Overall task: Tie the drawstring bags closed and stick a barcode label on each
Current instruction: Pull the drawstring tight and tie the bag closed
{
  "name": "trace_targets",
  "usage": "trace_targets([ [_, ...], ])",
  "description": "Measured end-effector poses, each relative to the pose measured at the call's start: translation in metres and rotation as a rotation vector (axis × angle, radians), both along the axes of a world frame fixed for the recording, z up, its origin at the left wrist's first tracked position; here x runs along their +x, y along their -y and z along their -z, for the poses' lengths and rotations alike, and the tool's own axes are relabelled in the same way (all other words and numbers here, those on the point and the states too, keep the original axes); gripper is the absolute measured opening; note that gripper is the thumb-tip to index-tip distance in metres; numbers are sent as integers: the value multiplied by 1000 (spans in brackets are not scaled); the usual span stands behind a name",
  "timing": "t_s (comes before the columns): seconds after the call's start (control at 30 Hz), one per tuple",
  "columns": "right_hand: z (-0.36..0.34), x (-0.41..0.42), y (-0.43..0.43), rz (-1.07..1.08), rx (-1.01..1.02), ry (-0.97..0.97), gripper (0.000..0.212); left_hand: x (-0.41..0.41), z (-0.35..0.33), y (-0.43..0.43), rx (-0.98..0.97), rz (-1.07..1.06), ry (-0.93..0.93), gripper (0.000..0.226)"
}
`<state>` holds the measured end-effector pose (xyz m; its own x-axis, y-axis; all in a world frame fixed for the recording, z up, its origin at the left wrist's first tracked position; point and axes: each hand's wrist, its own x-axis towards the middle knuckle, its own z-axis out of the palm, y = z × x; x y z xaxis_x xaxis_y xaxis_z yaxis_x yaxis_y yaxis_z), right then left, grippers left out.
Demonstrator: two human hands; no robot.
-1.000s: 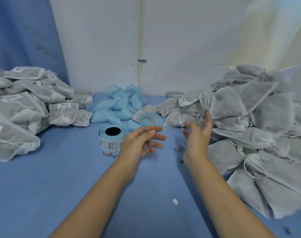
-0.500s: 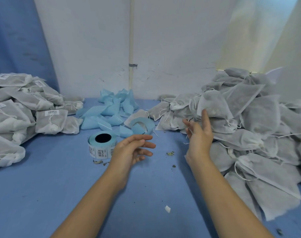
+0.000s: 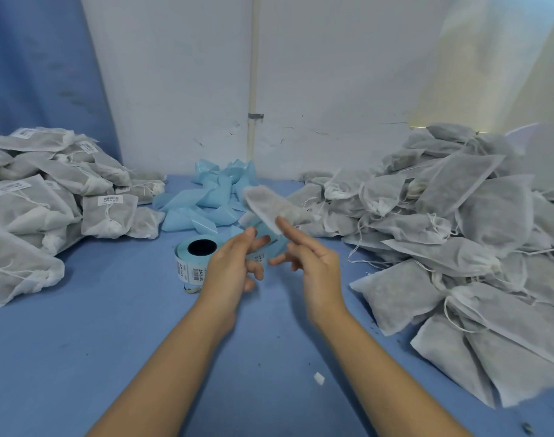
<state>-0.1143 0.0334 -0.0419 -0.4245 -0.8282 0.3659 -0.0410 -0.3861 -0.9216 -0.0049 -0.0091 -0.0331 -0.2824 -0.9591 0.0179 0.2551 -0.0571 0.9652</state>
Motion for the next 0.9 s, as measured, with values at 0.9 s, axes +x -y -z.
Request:
trace_targets([
  [0.9, 12, 3, 5, 165, 32, 291, 4, 9, 16, 4, -16, 114, -81, 24],
])
